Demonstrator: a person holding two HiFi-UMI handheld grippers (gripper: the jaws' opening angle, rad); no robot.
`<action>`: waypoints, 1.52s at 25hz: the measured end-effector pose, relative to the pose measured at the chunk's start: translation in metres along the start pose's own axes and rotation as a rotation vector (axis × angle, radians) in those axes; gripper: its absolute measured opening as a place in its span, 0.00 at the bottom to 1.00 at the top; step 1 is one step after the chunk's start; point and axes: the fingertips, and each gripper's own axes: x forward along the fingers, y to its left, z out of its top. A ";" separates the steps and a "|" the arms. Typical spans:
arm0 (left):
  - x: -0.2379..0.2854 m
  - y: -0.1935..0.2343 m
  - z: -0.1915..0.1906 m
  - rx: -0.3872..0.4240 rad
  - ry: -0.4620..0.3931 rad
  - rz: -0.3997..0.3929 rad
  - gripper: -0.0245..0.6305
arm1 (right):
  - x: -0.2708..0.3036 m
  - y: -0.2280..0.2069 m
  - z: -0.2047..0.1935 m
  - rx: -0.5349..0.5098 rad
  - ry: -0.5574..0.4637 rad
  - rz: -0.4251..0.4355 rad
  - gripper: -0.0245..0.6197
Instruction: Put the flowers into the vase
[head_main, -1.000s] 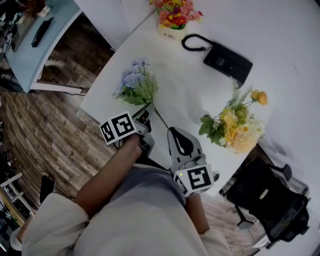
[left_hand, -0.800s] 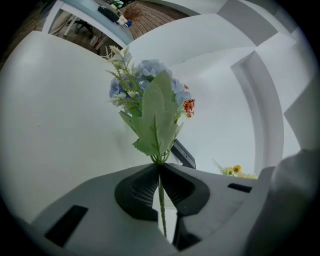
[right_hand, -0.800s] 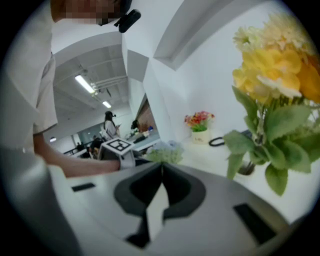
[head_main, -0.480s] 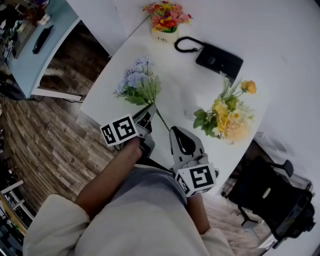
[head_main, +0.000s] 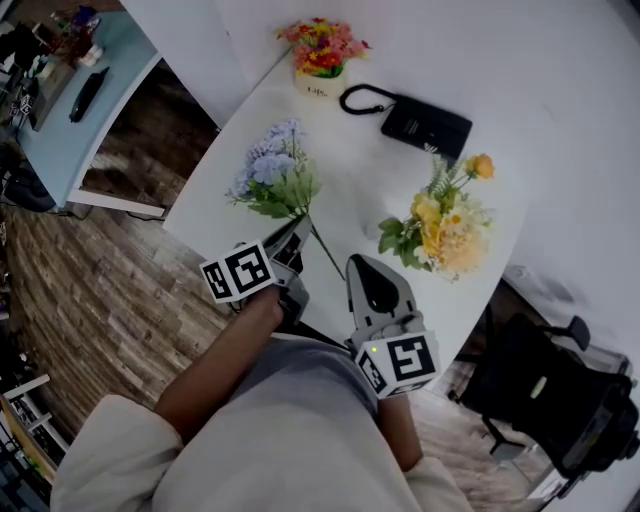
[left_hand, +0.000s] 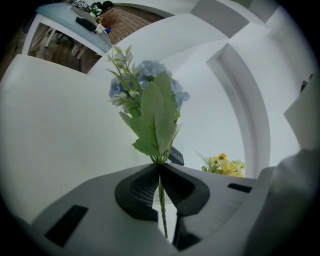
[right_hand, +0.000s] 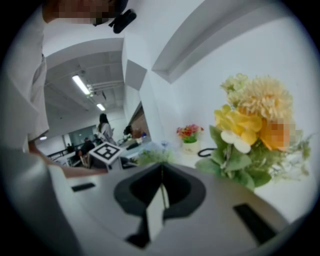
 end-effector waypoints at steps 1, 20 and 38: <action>0.000 -0.002 0.000 0.007 -0.003 -0.003 0.10 | -0.001 -0.001 -0.001 -0.001 0.008 -0.009 0.08; -0.006 -0.046 0.017 0.110 -0.042 -0.092 0.10 | -0.016 -0.005 0.003 0.011 0.009 -0.037 0.08; 0.004 -0.084 0.041 0.289 -0.060 -0.154 0.10 | -0.020 -0.008 0.009 0.026 -0.017 -0.080 0.08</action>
